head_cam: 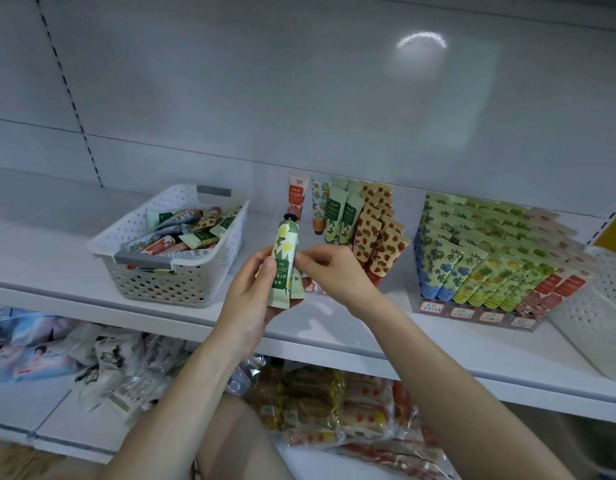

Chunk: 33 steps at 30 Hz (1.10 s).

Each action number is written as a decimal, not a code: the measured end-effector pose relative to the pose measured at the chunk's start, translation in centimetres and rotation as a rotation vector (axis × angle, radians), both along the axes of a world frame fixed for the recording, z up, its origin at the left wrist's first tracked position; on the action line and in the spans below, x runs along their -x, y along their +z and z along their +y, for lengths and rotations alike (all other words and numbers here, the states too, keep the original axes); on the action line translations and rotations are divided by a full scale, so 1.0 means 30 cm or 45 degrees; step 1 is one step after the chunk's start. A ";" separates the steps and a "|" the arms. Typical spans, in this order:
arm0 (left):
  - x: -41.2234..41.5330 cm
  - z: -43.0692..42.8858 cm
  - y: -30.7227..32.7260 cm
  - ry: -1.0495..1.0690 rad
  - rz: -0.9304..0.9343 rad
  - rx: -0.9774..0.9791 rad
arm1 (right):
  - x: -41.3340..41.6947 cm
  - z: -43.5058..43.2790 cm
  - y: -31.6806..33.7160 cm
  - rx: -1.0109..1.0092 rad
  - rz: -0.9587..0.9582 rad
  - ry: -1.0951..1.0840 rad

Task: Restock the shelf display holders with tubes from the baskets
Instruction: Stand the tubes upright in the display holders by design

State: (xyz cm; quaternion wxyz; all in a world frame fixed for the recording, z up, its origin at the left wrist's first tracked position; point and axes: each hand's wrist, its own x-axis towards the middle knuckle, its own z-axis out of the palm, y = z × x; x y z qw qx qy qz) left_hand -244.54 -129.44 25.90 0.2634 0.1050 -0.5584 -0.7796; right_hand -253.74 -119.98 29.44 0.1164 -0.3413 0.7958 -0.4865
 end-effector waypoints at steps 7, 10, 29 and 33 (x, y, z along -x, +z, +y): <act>-0.002 0.002 -0.016 0.041 -0.034 0.179 | 0.001 -0.009 0.038 0.193 0.000 -0.031; 0.001 -0.002 -0.019 0.072 -0.043 0.185 | 0.005 -0.015 0.036 0.253 -0.120 -0.031; 0.022 -0.047 0.007 0.366 -0.170 0.369 | 0.039 0.101 0.074 -0.557 0.021 0.291; 0.030 -0.048 -0.018 0.438 -0.167 0.280 | 0.069 0.144 0.096 -0.440 -0.198 0.239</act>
